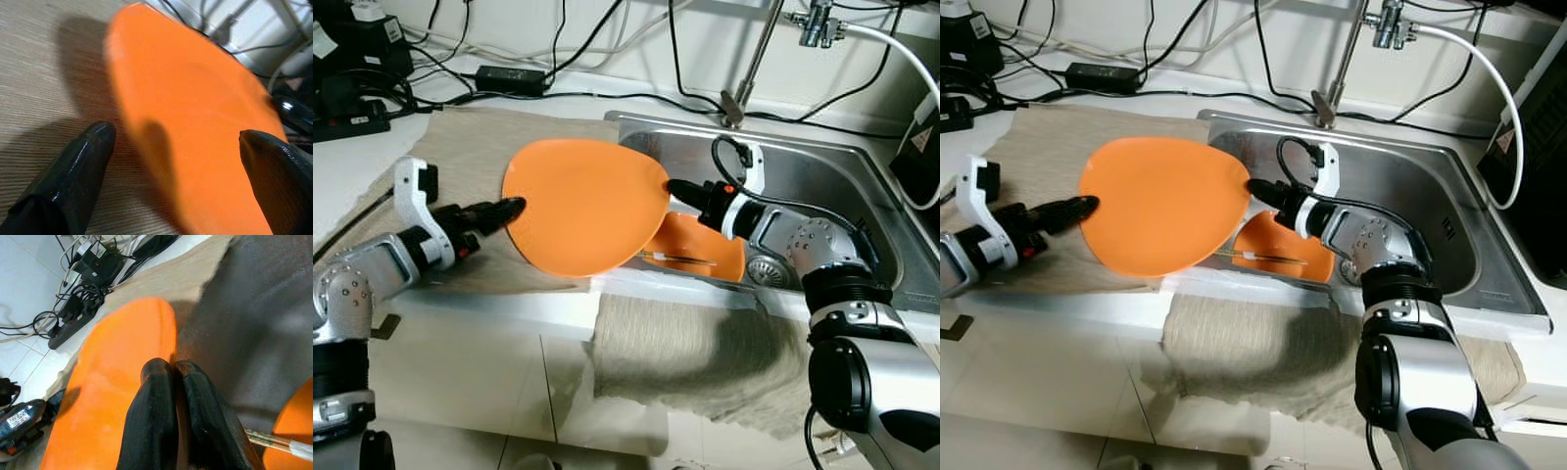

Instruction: Kitchen organization

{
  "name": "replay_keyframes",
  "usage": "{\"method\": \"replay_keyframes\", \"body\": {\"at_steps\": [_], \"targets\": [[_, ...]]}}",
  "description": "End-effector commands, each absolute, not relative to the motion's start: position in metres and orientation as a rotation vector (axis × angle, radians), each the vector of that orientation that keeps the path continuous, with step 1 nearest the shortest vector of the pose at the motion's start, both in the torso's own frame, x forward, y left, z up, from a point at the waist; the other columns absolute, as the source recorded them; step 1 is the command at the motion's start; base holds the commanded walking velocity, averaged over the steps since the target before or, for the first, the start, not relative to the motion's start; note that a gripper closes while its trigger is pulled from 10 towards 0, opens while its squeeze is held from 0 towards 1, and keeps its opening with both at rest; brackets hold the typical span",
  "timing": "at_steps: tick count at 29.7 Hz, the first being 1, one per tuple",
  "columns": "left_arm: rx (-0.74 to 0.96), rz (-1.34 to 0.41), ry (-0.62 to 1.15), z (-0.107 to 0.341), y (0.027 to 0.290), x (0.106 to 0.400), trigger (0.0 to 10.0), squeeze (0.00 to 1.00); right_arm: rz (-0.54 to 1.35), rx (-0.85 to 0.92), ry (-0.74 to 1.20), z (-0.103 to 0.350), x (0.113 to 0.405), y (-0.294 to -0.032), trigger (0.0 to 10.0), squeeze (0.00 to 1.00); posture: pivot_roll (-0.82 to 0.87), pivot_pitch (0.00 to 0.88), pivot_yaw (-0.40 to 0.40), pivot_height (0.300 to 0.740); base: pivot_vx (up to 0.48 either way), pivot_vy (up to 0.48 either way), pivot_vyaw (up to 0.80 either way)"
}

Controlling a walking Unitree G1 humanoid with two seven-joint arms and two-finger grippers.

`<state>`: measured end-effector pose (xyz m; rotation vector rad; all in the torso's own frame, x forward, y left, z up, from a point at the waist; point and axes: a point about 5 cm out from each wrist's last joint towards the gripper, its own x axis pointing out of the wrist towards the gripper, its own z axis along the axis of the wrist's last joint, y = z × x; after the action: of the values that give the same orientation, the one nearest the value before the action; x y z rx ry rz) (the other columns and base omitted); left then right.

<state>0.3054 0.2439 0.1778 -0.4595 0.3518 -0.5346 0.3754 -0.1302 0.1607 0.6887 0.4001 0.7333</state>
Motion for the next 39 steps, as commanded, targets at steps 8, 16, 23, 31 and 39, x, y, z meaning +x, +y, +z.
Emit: {"method": "replay_keyframes", "body": {"at_steps": [8,16,23,31,39], "targets": [[-0.465,-0.574,0.359,0.179,0.233,0.308,1.9,0.0,0.733,0.685,0.383,0.162,0.374,-0.131,0.0,0.0,-0.03,0.0,-0.072,0.74,0.0,0.0,0.0],[-0.498,-0.542,0.31,0.19,0.243,0.312,0.0,0.0,0.721,0.68,0.379,0.162,0.375,-0.131,0.0,0.0,-0.03,0.0,-0.068,0.74,0.0,0.0,0.0],[-0.533,-0.55,0.294,0.193,0.244,0.312,0.0,0.0,0.712,0.673,0.378,0.162,0.375,-0.132,0.0,0.0,-0.03,0.0,-0.069,0.74,0.0,0.0,0.0],[-0.548,-0.55,0.286,0.194,0.244,0.313,0.0,0.0,0.712,0.672,0.376,0.163,0.376,-0.132,0.0,0.0,-0.03,0.0,-0.07,0.74,0.0,0.0,0.0],[-0.569,-0.551,0.277,0.196,0.244,0.313,0.0,0.0,0.705,0.659,0.37,0.164,0.376,-0.132,5.0,0.0,-0.03,0.0,-0.069,0.74,0.0,0.0,0.0]]}}
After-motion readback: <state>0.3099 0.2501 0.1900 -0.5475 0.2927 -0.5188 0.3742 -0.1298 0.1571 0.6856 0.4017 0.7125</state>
